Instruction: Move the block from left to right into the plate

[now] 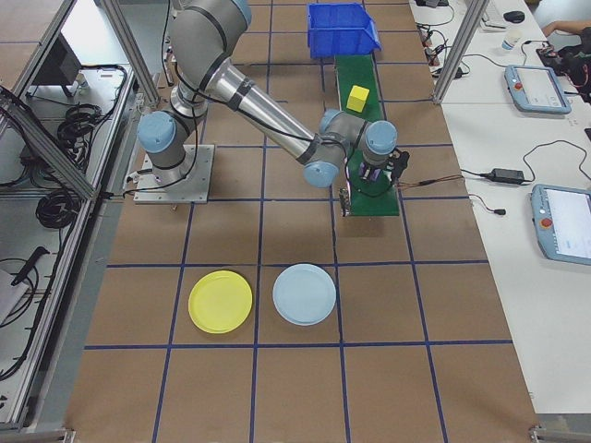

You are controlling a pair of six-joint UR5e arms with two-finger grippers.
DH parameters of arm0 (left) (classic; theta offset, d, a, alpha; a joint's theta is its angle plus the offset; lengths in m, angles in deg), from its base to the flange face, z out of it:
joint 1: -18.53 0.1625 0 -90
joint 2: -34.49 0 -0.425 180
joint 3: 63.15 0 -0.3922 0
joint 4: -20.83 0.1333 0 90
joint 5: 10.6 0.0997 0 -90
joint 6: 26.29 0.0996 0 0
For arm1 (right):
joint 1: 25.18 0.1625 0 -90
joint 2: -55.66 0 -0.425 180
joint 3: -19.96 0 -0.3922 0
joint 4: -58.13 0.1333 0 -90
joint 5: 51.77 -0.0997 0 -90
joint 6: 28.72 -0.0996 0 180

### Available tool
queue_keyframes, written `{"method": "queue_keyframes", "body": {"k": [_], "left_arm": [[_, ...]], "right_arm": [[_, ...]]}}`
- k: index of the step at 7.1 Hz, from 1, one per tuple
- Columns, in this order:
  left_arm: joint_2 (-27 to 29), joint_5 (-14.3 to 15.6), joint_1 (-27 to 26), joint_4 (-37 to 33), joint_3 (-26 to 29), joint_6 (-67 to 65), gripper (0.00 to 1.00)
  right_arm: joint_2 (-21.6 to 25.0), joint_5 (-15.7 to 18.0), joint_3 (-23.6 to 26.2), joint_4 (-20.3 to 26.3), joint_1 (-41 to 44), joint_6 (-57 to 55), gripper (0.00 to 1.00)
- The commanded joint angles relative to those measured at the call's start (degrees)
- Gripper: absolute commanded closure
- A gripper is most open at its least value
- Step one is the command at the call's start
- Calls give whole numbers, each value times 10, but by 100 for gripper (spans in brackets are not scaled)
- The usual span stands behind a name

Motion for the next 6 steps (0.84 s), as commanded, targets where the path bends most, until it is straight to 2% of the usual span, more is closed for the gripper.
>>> {"method": "queue_keyframes", "body": {"k": [1, 2, 3, 4, 5, 6], "left_arm": [[2, -1, 1, 1, -1, 2, 0], [2, -1, 1, 1, -2, 2, 0], [2, -1, 1, 1, -2, 2, 0], [2, -1, 0, 1, -2, 2, 0], [2, -2, 0, 0, -4, 3, 0], [2, -2, 0, -1, -4, 3, 0]], "right_arm": [[13, 60, -38, 6, -1, 7, 77], [15, 84, -64, 42, -10, 31, 76], [17, 86, -65, 64, -58, 63, 76], [16, 106, -60, 74, -100, 145, 76], [16, 147, -48, 74, -155, 210, 74], [14, 163, -42, 73, -204, 294, 72]]}}
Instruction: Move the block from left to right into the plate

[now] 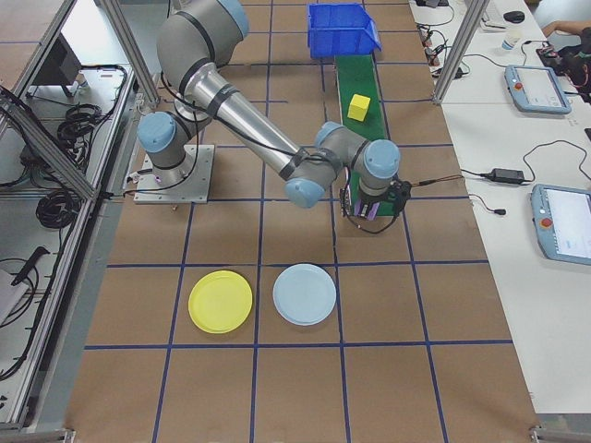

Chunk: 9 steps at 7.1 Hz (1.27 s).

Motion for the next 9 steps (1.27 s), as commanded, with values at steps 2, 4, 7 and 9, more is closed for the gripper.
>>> {"method": "queue_keyframes", "body": {"k": [2, 4, 7, 9], "left_arm": [[0, 1, 1, 1, 0, 0, 0], [0, 1, 22, 5, 1, -2, 0], [-5, 3, 31, 3, 4, -18, 0], [-11, 1, 27, -6, 1, -20, 0]], "right_arm": [[-18, 93, 10, -2, -148, 243, 72], [-40, 99, 15, -6, -169, 289, 51], [-42, 88, 37, -40, -170, 293, 4], [-38, 80, 37, -41, -170, 297, 0]]}}
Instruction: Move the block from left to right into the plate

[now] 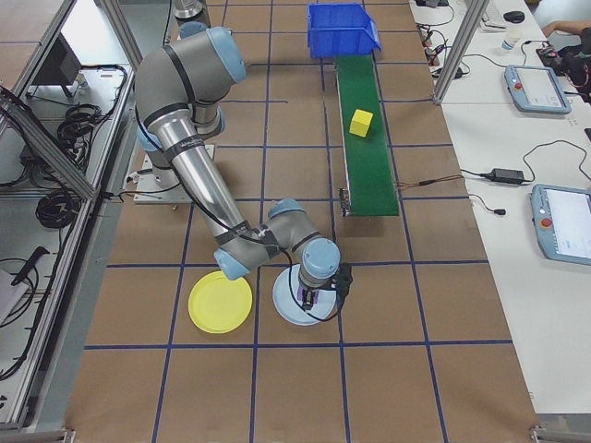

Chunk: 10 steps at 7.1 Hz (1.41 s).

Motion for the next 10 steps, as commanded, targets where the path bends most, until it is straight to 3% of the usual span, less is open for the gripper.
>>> {"method": "queue_keyframes", "body": {"k": [1, 3, 6, 10], "left_arm": [[-6, 0, -15, -4, -3, -3, 0], [-9, 0, -46, -5, -7, -45, 0], [-9, 0, -53, -4, -13, -45, 0], [-10, 1, -53, -4, -15, -45, 0]], "right_arm": [[9, -7, -1, -3, 1, 2, 1], [40, -113, -2, 2, 11, -1, 0], [104, -117, -3, 24, 124, -97, 0], [110, -111, 1, 28, 274, -361, 0]]}}
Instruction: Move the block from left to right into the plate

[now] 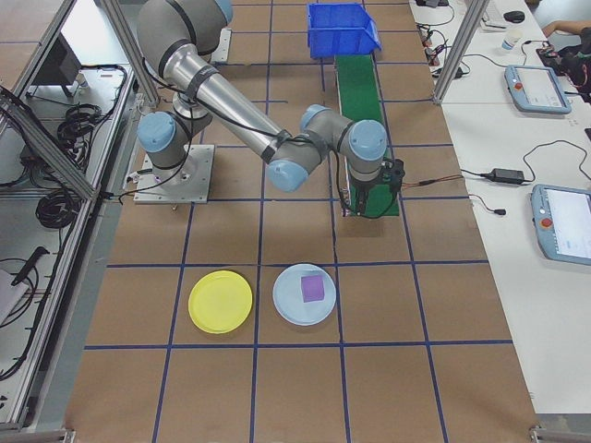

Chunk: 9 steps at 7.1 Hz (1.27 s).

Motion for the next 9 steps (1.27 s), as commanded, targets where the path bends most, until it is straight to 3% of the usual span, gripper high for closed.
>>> {"method": "queue_keyframes", "body": {"k": [1, 3, 7, 9], "left_arm": [[0, 0, 0, 0, 0, 0, 0], [1, -1, 0, 0, 0, -1, 0], [1, 0, 0, 0, 0, 0, 0], [1, 1, 0, 0, -1, 1, 0]], "right_arm": [[0, 1, 5, -4, 72, -132, 0], [-7, -3, 29, -9, 88, -205, 0], [-27, -67, 22, -42, 89, -222, 0], [-49, -72, 21, -59, 89, -222, 0]]}}
